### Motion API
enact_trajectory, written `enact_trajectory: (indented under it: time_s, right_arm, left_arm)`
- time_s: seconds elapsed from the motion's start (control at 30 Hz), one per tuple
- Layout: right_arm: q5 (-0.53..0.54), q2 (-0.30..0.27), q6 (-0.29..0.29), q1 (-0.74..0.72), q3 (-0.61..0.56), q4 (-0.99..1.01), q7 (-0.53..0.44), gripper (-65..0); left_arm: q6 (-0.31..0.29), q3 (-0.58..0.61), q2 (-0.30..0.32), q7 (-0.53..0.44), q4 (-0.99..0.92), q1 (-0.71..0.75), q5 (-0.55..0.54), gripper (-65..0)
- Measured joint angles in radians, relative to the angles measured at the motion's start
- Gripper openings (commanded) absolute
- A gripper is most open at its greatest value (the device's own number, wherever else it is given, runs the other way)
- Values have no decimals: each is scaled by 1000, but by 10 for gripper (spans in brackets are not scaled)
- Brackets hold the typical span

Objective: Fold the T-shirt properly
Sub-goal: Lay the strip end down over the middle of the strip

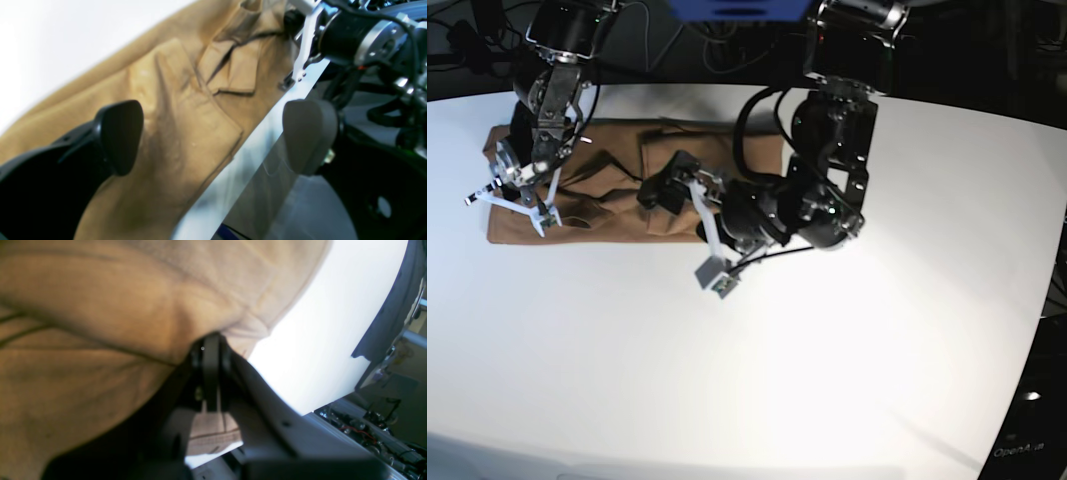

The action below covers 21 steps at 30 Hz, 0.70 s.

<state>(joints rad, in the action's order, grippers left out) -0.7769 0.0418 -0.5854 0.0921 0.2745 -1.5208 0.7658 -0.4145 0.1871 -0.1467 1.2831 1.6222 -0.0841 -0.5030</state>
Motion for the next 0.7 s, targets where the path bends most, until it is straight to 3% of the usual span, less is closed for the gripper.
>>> enact_trajectory:
  time_s: [0.33, 0.47, 0.7]
  right_arm:
    - [0, 0, 0, 0, 0, 0, 1, -650]
    - [0, 2, 0, 0, 0, 0, 1, -650]
    - [0, 2, 0, 0, 0, 0, 2, -650]
  left_arm:
    - [-4, 0, 0, 2, 16, -2, -42, 0]
    - [-4, 3, 63, -13, -43, -3, -215, 0]
    - [0, 3, 209, -195, -209, -5, -560, 0]
